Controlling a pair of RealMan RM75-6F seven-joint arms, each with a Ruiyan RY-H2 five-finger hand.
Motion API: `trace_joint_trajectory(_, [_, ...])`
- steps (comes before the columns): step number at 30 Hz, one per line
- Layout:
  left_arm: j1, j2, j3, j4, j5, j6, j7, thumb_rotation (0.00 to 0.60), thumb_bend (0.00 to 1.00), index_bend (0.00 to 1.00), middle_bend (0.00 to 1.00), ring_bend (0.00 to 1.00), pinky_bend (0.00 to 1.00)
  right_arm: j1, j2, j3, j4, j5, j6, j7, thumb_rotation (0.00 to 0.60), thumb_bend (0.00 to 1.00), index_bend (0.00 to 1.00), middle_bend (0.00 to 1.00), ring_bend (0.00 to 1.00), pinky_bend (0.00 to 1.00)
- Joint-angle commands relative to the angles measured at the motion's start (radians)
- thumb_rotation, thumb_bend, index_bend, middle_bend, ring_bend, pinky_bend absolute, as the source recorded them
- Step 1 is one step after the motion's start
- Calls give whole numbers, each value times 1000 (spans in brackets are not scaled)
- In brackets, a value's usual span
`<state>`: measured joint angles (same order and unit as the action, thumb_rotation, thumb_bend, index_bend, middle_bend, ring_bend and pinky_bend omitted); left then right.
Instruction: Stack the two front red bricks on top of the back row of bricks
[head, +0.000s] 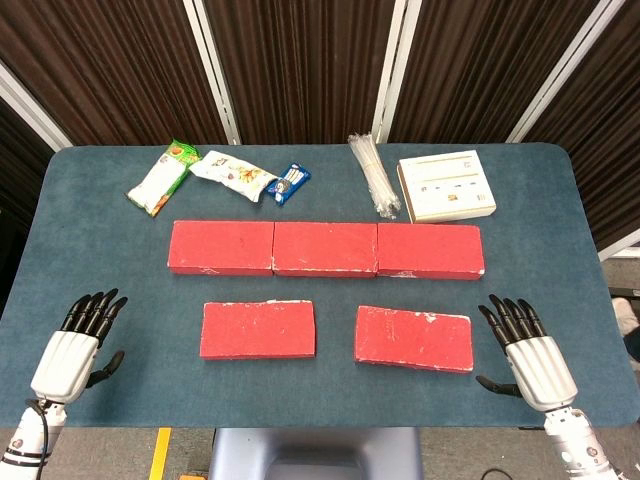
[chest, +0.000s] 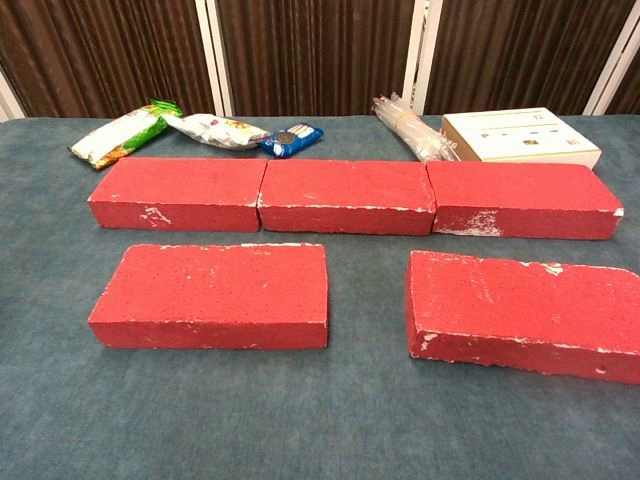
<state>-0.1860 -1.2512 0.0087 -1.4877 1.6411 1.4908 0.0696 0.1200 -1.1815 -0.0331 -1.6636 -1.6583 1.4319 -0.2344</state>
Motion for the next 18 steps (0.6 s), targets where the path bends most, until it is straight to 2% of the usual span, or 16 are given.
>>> trace_joint_trajectory(1, [-6, 5, 10, -6, 5, -18, -21, 600, 338, 0, 0, 0, 80, 4, 0, -3, -1, -3, -8, -2, 551, 76, 0, 0, 0, 0])
trace_joint_trajectory(6, [-62, 15, 41, -7, 88, -71, -134, 600, 333, 0, 0, 0, 68, 6, -2, -4, -5, 1, -18, -3, 550, 76, 0, 0, 0, 0])
trace_joint_trajectory(11, [-165, -5, 37, -17, 143, -175, -190, 600, 304, 0, 0, 0, 43, 11, -5, -10, -7, -4, -31, -8, 552, 76, 0, 0, 0, 0])
trace_joint_trajectory(15, [-251, -10, 27, -57, 93, -346, -171, 600, 284, 0, 0, 0, 31, 20, -4, -16, -6, -8, -51, -2, 551, 76, 0, 0, 0, 0])
trace_joint_trajectory(18, [-295, -26, 2, -63, 36, -433, -135, 600, 275, 0, 0, 0, 11, 26, 5, -22, -10, -9, -66, 12, 552, 76, 0, 0, 0, 0])
